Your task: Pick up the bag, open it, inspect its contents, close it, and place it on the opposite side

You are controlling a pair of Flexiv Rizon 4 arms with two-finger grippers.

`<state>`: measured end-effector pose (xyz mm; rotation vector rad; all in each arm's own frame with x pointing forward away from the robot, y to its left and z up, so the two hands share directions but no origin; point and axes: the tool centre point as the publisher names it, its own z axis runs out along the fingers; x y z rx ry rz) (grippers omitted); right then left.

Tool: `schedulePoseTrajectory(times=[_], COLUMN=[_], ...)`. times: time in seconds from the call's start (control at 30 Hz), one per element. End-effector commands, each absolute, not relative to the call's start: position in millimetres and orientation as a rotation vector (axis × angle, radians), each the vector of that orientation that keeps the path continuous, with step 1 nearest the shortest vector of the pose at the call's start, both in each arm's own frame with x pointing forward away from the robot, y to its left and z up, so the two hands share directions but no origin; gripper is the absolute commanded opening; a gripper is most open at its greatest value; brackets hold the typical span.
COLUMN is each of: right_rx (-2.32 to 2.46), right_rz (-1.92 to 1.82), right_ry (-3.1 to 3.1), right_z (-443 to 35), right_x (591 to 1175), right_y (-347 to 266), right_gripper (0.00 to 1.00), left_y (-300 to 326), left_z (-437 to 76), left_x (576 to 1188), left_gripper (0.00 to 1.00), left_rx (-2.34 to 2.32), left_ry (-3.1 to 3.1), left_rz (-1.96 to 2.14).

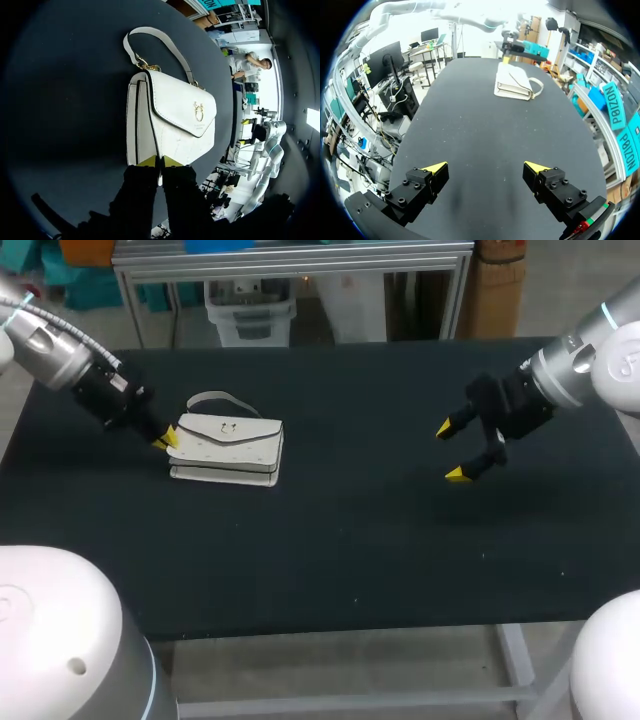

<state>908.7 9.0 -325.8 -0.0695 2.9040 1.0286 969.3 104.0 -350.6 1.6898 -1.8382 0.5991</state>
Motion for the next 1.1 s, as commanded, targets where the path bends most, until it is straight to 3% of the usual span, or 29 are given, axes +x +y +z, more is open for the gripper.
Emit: schedulePoseTrajectory(times=[0.03, 1.1], right_rx=[-0.069, -0.069], right_rz=[1.029, 1.029], right_ry=[2.904, 2.904], right_z=[-325.8, -325.8], right_x=[908.3, 908.3], right_y=[8.9, 8.9], right_gripper=[1.00, 1.00], left_y=[87.0, -51.5], left_z=[-353.2, -360.2], left_x=[939.7, 906.5], left_gripper=[0.00, 0.00], left_rx=[1.770, 1.680], left_ry=[-1.828, -1.780], left_rz=[0.697, 0.802])
